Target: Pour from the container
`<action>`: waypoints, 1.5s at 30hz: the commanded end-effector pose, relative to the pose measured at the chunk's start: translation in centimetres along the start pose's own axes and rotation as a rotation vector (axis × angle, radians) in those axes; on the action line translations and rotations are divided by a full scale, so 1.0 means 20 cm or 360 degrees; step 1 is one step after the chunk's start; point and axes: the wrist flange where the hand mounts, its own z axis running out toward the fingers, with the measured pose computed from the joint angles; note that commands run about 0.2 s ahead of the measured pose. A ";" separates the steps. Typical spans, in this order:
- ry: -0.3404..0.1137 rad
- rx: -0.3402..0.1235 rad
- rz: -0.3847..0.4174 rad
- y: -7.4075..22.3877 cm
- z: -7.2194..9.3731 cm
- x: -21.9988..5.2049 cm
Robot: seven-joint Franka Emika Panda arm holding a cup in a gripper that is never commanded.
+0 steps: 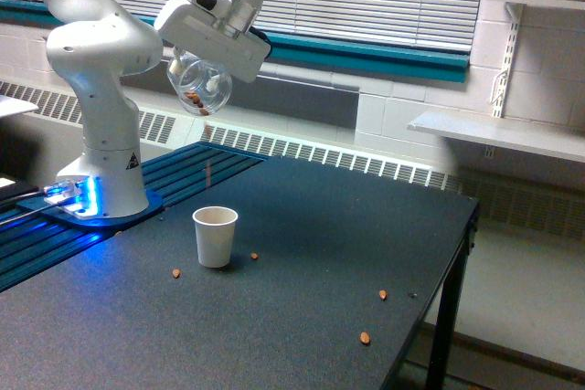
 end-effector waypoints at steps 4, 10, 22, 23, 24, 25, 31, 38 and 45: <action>-0.0006 -0.0015 0.0002 -0.01 0.01 -0.01; -0.0006 -0.0014 0.0003 -0.01 0.01 -0.01; -0.0012 -0.0021 0.0008 -0.01 0.01 -0.01; -0.0012 -0.0025 0.0007 -0.01 0.01 -0.01; -0.0013 -0.0029 0.0007 -0.01 0.00 -0.01; -0.0011 -0.0032 0.0009 -0.01 0.00 -0.01; -0.0020 -0.0049 0.0012 -0.01 0.00 -0.02; -0.0021 -0.0060 0.0008 -0.02 0.00 -0.02; -0.0020 -0.0069 0.0008 -0.03 0.00 -0.02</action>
